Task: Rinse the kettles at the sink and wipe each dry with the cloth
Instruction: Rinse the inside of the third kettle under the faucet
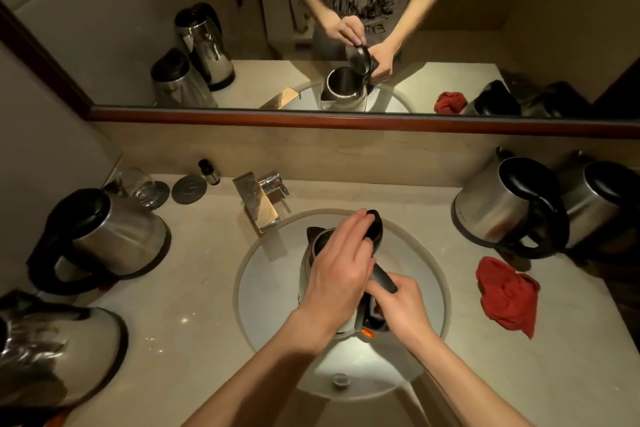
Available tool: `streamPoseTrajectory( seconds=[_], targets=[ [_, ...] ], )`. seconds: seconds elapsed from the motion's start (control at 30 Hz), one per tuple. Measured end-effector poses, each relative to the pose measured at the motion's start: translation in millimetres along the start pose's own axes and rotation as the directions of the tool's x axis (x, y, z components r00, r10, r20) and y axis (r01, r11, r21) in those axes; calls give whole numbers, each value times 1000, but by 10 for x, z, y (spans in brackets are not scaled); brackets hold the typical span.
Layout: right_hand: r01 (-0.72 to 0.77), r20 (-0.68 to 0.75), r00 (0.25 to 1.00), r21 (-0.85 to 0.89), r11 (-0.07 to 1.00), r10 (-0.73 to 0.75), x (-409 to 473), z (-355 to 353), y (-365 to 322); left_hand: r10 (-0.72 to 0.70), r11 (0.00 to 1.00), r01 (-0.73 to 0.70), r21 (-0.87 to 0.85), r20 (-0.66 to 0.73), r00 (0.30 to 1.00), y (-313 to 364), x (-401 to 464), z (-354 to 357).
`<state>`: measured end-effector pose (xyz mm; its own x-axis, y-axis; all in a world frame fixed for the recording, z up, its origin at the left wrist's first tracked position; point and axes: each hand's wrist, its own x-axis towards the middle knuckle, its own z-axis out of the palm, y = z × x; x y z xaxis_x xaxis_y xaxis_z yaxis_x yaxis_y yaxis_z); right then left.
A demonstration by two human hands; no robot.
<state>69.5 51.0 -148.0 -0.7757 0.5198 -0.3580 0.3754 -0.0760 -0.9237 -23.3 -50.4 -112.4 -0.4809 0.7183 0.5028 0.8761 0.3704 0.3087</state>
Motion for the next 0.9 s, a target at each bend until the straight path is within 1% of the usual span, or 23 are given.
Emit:
streamPoseTrajectory(
  seconds=[0.17,0.27,0.4,0.53,0.63,0.77,0.83,0.9],
  targets=[
    [-8,-6,1000,48,999,8,143,148,8,-46,997,46,-62,5,999,-277,-35,-12],
    [2,-11,1000,30,1000,-2,251,278,45,-58,994,59,-97,7,998,-474,-85,-4],
    [-19,-48,999,-27,999,18,427,483,148,-53,994,52,-100,-9,999,-734,-145,27],
    [-45,-60,997,16,999,46,518,629,173,-81,987,78,-143,-17,997,-996,-201,44],
    [-108,-72,991,70,992,113,560,724,153,-115,984,120,-130,47,992,-1293,-205,19],
    [-172,-73,981,89,981,179,610,833,121,-67,994,83,-74,197,978,-1670,-119,-34],
    [-169,-95,980,76,983,176,634,870,101,-115,986,143,-88,267,957,-1832,-52,-74],
    [-156,-121,979,67,985,164,650,910,103,-171,975,203,-85,290,942,-2007,27,-90]
  ],
)
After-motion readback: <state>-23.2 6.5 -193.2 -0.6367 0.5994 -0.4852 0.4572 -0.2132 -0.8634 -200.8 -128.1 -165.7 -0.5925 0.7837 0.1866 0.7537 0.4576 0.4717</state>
